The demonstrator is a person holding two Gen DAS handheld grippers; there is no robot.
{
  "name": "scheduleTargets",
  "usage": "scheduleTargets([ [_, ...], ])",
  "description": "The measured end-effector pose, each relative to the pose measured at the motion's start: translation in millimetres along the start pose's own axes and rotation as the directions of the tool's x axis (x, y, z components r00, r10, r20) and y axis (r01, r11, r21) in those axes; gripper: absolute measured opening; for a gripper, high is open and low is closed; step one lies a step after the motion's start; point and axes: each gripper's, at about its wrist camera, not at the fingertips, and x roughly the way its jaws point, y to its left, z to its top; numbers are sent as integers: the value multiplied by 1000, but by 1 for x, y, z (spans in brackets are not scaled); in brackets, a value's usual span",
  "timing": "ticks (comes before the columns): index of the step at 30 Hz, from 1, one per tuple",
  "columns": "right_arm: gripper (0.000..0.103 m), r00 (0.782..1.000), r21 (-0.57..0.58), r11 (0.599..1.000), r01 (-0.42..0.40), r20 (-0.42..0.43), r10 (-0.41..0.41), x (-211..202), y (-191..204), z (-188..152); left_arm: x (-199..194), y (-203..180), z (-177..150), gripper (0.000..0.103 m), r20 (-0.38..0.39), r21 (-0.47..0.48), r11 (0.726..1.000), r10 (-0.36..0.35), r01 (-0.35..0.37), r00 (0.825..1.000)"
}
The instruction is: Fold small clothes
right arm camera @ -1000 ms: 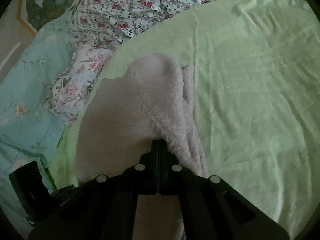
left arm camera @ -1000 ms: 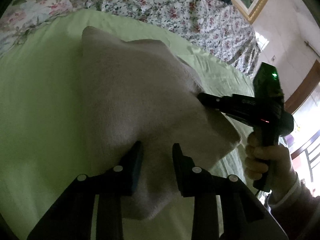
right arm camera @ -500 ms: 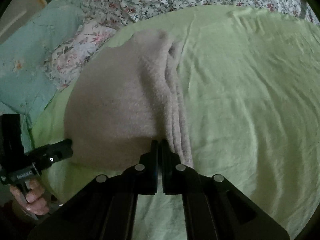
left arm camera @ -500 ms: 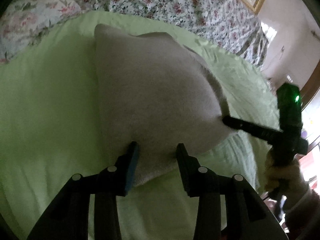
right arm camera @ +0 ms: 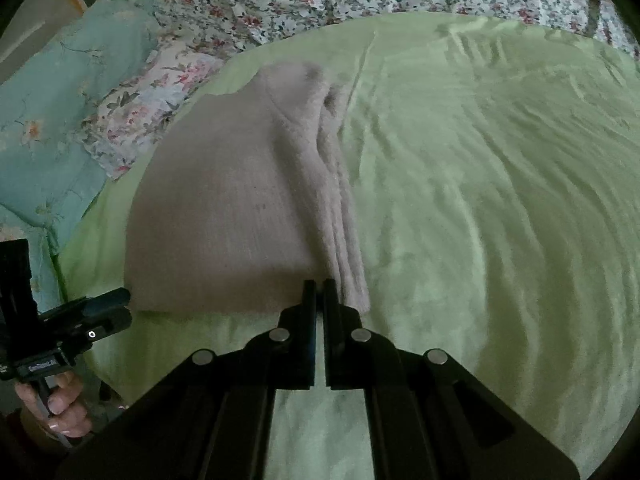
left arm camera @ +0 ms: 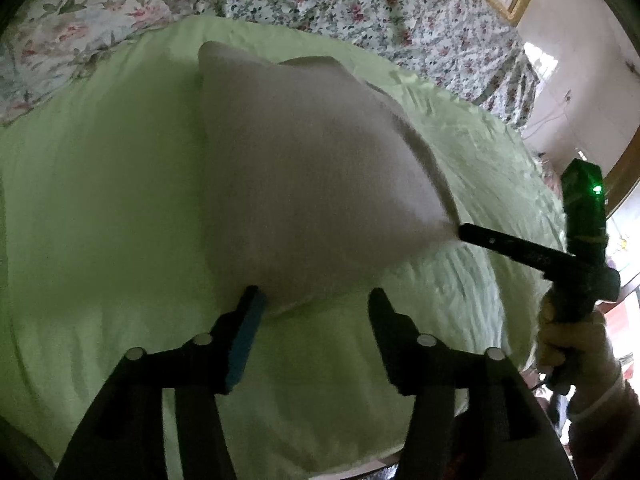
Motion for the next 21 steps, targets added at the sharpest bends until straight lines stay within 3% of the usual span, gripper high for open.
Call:
scheduleTargets([
  [4,6,998,28,998,55,-26,-55,-15,-5,-13,-10,6,-13,63,-23,-22,1000,12,-12,1000],
  [10,8,998,55,997,54,-31,-52,-38,-8,-36,-24,13,-28,71,-33,-42,997,56,-58,998],
  [12,14,998,61,997,46,-40,-44,-42,-8,-43,-28,12,-33,75,-34,-38,996,75,-77,997],
  [14,36,998,58,997,46,-45,-44,-45,-5,-50,-32,11,-36,78,-31,-34,996,87,-88,996],
  [21,43,998,27,999,34,-46,-32,-52,7,-60,-44,1,-41,83,-21,3,988,157,-157,987],
])
